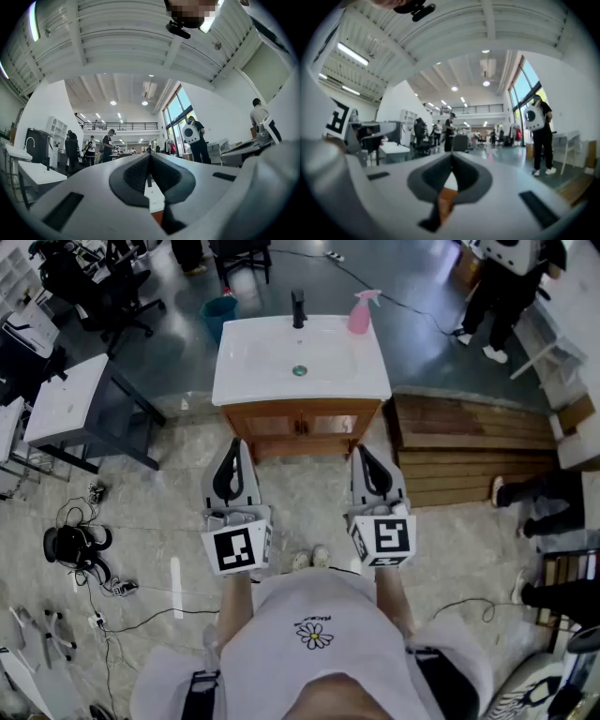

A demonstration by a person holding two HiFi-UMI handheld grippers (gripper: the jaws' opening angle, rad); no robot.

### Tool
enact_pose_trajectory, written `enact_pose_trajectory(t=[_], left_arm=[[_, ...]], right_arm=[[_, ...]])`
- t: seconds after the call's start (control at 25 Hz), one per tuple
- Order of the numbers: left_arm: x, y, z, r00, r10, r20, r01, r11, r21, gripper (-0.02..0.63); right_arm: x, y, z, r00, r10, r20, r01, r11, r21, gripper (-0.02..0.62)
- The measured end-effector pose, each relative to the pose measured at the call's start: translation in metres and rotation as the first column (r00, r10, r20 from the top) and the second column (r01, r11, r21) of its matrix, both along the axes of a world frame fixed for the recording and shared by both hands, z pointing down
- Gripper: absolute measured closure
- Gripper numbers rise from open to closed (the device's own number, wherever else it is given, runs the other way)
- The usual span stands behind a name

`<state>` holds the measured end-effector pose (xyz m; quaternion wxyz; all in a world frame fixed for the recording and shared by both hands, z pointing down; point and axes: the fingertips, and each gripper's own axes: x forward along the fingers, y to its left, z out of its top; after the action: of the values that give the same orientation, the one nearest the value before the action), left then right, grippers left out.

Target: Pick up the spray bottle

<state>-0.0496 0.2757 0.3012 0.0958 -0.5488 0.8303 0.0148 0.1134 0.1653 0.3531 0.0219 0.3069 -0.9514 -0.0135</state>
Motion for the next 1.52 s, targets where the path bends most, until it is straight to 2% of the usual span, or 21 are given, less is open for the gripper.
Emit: enact_pose_trajectory(t=[0.24,0.44,0.64,0.92,1.28,1.52], left_arm=[[0.003,-0.003,-0.004,1.0,-0.005,0.014,0.005,1.0,0.01,0.589],[0.011,-0.003,-0.006,1.0,-0.003,0.025,0.003,1.0,0.004,0.589],[0.016,-0.006,-0.009,0.999,-0.006,0.036,0.006,1.0,0.008,0.589],[0.031,-0.012,-0.009,0.999,-0.01,0.031,0.01,1.0,0.006,0.589],[0.064,-0.019,-0.006,0.998,0.009,0.06,-0.011,1.0,0.03,0.589],[0.066,-0.026,-0.016,0.997,0.01,0.078,-0.015,0.998,0.064,0.589]], right_arm=[[0.001,-0.002,-0.002,1.0,-0.01,-0.013,0.01,1.0,0.006,0.566],[0.008,-0.003,-0.006,1.0,-0.017,0.018,0.017,1.0,0.017,0.566],[0.007,-0.002,-0.012,0.993,-0.091,0.07,0.091,0.996,0.001,0.566],[0.011,0.002,-0.001,0.993,-0.12,-0.013,0.121,0.992,0.033,0.566],[0.031,-0.004,0.006,0.988,-0.151,0.03,0.151,0.988,0.023,0.565],[0.04,-0.006,-0.002,0.987,-0.156,0.034,0.154,0.986,0.062,0.565]])
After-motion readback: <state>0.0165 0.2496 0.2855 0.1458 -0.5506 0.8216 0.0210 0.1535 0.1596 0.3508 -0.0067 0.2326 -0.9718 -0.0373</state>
